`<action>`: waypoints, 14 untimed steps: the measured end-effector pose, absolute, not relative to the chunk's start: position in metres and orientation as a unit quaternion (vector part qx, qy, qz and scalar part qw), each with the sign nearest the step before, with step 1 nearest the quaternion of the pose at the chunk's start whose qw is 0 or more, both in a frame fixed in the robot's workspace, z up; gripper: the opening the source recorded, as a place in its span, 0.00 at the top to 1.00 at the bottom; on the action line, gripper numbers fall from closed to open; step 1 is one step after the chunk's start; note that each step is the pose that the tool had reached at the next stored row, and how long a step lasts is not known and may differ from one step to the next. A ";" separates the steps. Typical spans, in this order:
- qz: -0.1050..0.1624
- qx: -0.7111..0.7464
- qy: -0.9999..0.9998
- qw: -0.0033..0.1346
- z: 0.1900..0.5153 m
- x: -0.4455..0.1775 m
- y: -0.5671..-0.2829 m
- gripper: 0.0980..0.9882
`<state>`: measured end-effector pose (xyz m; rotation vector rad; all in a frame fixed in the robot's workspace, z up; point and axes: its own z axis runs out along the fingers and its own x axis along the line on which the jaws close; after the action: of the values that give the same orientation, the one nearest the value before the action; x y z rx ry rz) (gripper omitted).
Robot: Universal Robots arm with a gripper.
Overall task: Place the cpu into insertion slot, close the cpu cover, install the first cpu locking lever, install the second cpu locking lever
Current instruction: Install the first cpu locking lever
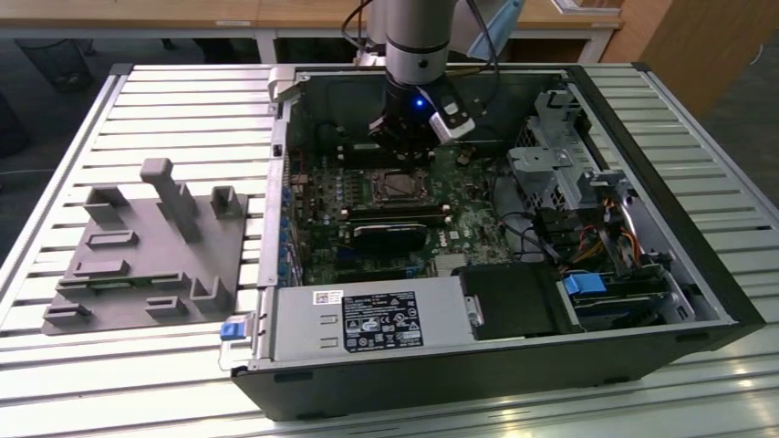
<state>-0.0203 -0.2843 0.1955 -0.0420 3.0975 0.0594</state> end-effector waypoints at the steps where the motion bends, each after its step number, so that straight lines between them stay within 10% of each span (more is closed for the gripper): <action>1: 0.020 -0.014 0.999 0.022 0.196 -0.020 -0.284 0.99; 14: 0.020 -0.014 0.999 0.022 0.211 -0.020 -0.288 0.99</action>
<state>-0.0198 -0.2878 0.2115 -0.0419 3.0970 0.0608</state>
